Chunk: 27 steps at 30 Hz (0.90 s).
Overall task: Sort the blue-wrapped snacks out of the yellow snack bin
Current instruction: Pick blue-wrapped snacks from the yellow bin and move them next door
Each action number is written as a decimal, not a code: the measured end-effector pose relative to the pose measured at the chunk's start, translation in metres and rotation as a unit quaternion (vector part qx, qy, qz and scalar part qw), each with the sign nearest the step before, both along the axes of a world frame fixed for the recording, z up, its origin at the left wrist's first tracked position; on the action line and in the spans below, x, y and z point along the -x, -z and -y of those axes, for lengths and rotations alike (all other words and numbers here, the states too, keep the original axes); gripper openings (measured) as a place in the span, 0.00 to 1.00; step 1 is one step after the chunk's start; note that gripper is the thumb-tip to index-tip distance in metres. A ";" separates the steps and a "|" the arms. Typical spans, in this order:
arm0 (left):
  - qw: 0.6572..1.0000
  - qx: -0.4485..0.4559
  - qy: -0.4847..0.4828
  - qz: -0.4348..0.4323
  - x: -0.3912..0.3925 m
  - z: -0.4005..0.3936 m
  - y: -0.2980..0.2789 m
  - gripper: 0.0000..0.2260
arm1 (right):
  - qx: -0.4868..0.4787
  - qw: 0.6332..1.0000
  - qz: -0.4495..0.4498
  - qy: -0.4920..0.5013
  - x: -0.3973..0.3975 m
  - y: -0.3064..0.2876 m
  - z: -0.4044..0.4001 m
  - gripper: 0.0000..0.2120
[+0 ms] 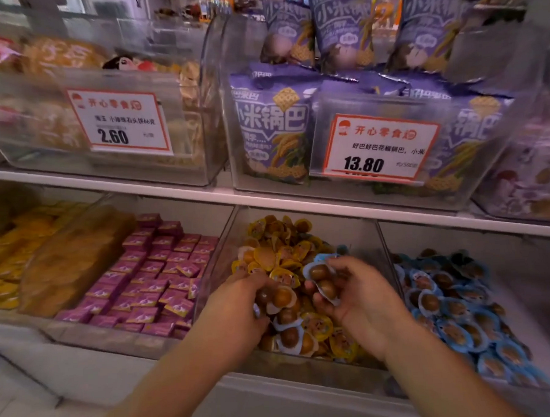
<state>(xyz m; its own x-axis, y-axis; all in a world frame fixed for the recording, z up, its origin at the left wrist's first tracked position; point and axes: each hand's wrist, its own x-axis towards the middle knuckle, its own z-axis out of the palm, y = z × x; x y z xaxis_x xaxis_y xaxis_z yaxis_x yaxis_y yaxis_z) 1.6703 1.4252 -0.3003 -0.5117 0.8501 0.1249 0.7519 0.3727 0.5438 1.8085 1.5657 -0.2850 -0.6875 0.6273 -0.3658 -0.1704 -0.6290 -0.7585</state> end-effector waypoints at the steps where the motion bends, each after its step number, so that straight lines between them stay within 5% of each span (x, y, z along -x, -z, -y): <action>1: 0.999 -0.026 -0.011 0.018 0.000 0.000 0.000 0.19 | 0.012 1.000 -0.002 -0.007 0.000 -0.002 0.001 0.11; 8: 0.973 -0.169 -0.057 0.150 0.003 -0.005 -0.001 0.12 | -0.089 0.991 0.090 0.038 0.000 0.001 0.004 0.12; 12: 0.944 -0.212 -0.070 0.244 0.004 -0.012 -0.005 0.18 | -0.142 0.982 0.122 0.032 -0.005 0.002 0.004 0.16; 14: 0.954 -0.212 -0.080 0.194 0.005 -0.016 -0.002 0.13 | -0.146 0.979 0.142 0.008 -0.007 0.001 0.005 0.17; 16: 0.989 -0.138 -0.051 0.033 0.006 -0.016 0.005 0.07 | -0.137 0.980 0.144 -0.018 -0.008 0.001 0.007 0.16; 18: 0.998 -0.027 -0.023 -0.057 0.006 -0.017 0.013 0.16 | -0.119 0.984 0.130 -0.037 -0.007 0.002 0.008 0.13; 21: 0.998 -0.021 -0.023 -0.049 0.006 -0.022 0.014 0.13 | -0.105 0.984 0.135 -0.039 -0.007 0.003 0.009 0.12; 27: 0.960 -0.249 -0.049 0.117 -0.006 -0.028 -0.008 0.05 | -0.056 0.989 0.126 -0.048 -0.013 -0.002 0.012 0.17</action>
<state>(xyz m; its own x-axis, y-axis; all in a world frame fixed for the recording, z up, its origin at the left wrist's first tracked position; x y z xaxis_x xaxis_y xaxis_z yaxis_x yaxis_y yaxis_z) 1.6764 1.4534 -0.2927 -0.6493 0.6610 0.3762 0.5627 0.0847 0.8223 1.8215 1.5541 -0.2829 -0.6416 0.6097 -0.4653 0.0903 -0.5425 -0.8352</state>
